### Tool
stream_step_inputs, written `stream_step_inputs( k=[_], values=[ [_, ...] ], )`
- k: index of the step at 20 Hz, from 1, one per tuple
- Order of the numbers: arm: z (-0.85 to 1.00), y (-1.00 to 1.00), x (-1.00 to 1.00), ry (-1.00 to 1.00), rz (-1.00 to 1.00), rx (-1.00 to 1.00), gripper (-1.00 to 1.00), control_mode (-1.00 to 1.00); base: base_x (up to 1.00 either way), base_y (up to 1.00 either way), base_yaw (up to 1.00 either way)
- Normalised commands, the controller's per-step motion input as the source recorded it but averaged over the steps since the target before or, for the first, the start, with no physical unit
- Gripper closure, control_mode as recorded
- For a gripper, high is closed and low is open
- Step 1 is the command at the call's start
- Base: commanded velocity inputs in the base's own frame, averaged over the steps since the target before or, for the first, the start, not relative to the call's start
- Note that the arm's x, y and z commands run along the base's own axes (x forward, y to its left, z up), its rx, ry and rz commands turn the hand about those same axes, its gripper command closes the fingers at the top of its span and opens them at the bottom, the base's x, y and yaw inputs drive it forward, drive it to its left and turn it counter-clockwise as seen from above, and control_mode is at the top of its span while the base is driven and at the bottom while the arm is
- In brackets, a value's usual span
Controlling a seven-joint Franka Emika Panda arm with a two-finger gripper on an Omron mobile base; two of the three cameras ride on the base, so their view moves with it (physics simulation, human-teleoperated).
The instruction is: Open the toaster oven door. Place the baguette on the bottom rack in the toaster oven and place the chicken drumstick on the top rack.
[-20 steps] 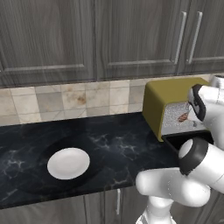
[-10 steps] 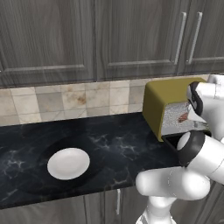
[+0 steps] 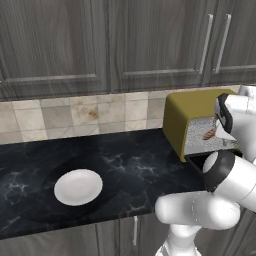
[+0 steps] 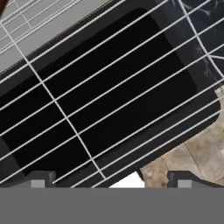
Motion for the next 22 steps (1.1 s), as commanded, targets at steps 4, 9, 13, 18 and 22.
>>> stream_step_inputs(
  k=[4,9,13,18,22],
  values=[
    [-0.94,-0.02,-0.74,0.01,0.00,-0.07,-1.00,-1.00,0.00,0.00,0.00],
    [-0.27,-0.05,-0.50,-0.11,0.00,0.06,-1.00,-1.00,0.00,0.00,0.00],
    [0.36,0.00,-0.51,-0.11,0.00,0.16,-1.00,-1.00,0.00,0.00,0.00],
    [0.27,0.16,-0.49,-0.04,0.00,0.00,-1.00,-1.00,0.00,0.00,0.00],
    [0.24,0.20,-0.38,0.00,0.00,0.00,-1.00,-1.00,0.00,0.00,0.00]
  ],
)
